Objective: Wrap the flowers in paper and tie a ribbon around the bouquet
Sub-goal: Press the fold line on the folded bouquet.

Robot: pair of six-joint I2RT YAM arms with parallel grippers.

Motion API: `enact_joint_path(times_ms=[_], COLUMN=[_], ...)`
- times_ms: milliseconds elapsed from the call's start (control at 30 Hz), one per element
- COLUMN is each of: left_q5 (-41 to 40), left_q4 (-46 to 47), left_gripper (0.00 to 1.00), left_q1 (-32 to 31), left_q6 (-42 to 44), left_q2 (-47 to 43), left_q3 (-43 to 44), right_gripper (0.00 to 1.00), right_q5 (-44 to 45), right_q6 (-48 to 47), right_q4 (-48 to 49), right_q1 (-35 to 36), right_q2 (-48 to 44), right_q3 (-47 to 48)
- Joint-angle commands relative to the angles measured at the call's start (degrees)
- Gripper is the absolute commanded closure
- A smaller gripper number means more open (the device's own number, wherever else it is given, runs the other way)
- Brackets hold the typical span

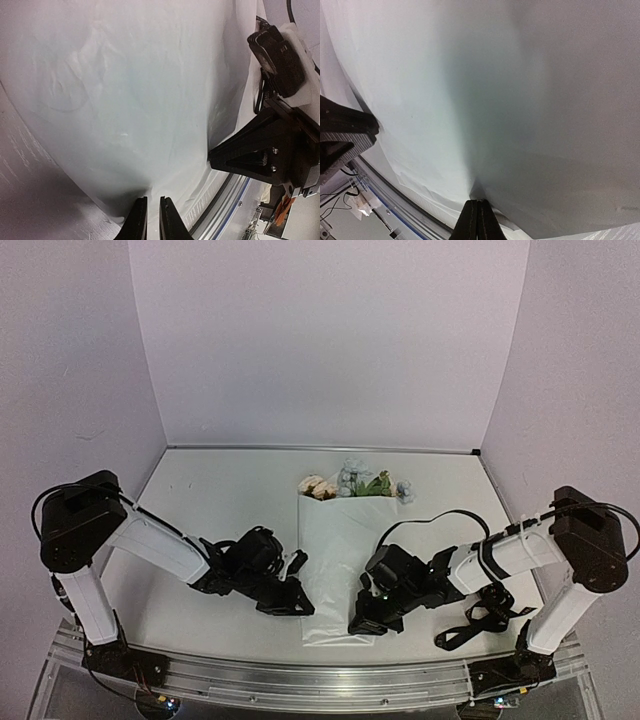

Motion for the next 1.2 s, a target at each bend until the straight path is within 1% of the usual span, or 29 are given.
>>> enact_joint_path(times_ms=[0, 167, 567, 933, 1167], left_q5=[-0.5, 0.1, 3.6, 6.9, 7.9], left_q4=[3.1, 3.7, 2.5, -2.2, -6.2], left_gripper=[0.88, 0.88, 0.87, 0.87, 0.87], left_q1=[2.2, 5.0, 12.5, 19.9, 23.4], left_q6=[-1.8, -2.6, -2.3, 0.8, 3.3], left_q2=[1.4, 3.1, 8.1, 14.1, 18.5], left_q3=[1.0, 1.6, 6.8, 16.7, 25.4], right_gripper=[0.99, 0.98, 0.99, 0.99, 0.99], right_q5=[0.1, -0.3, -1.6, -2.4, -2.6], right_q6=[-0.4, -0.5, -0.3, -0.5, -0.6], right_q4=[-1.6, -1.6, -1.6, -1.5, -1.1], right_q1=[0.0, 0.0, 0.1, 0.0, 0.0], right_q2=[1.2, 1.1, 1.3, 1.0, 0.8], right_q3=[-1.4, -1.7, -1.4, -1.9, -2.5])
